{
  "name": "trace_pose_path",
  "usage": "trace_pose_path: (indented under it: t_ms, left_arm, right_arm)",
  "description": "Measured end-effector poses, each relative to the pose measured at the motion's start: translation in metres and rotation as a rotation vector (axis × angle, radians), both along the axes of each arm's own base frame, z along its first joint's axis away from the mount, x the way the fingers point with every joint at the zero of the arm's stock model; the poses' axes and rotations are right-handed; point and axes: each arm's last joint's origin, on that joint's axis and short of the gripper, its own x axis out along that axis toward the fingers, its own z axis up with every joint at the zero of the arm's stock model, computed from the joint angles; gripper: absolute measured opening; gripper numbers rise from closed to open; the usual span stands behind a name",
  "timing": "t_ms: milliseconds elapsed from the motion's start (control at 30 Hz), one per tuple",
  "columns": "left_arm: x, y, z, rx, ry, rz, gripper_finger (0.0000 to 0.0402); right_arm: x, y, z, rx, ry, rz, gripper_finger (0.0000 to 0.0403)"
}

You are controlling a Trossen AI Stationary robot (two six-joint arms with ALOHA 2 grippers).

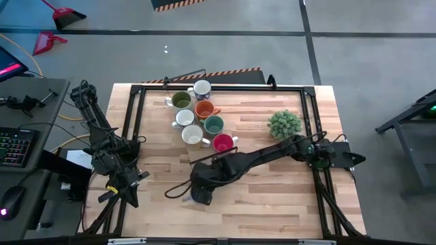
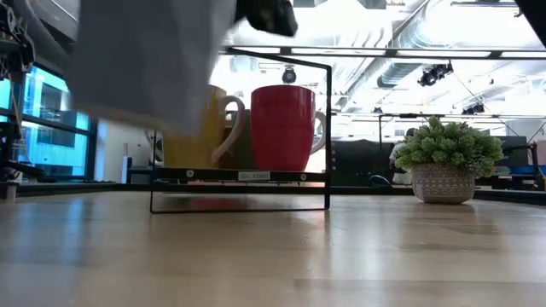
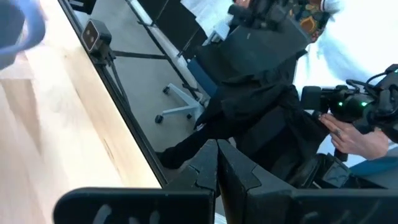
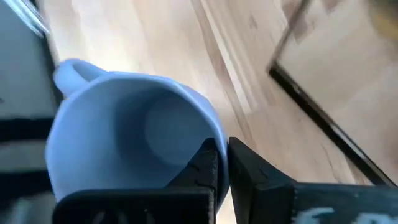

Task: Place coffee mugs
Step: Put the blue mug on the shelf

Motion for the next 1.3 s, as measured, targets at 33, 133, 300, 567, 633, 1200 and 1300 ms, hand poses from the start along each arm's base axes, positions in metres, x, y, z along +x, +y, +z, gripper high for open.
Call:
trace_pose_path:
  t_ms: [33,133,300,567,633,1200,1300]
  left_arm:
    - [0.000,0.000,0.000,0.002,0.002,0.000,0.0000]
    - [0.000,0.000,-0.001,0.009,0.008,0.000,0.0000]
    - [0.000,0.000,-0.001,0.011,0.008,-0.001,0.0000]
    - [0.000,0.000,-0.002,0.014,0.010,0.000,0.0000]
    - [0.000,0.000,-0.002,0.015,0.010,0.000,0.0000]
    - [0.000,0.000,-0.002,0.015,0.009,0.000,0.0000]
    - [0.000,0.000,-0.002,0.015,0.009,0.000,0.0000]
  right_arm:
    - [-0.002,0.000,0.008,0.018,-0.036,-0.014,0.0001]
    - [-0.009,-0.002,0.023,0.041,-0.066,-0.060,0.0001]
    - [-0.013,-0.004,0.048,0.015,-0.182,-0.105,0.0000]
    - [-0.001,-0.029,0.072,-0.131,-0.403,-0.228,0.0000]
    - [0.001,-0.039,0.078,-0.188,-0.454,-0.283,0.0000]
    - [0.007,-0.110,0.077,-0.083,-0.338,-0.262,0.0000]
    - [0.006,-0.121,0.076,-0.047,-0.314,-0.233,0.0000]
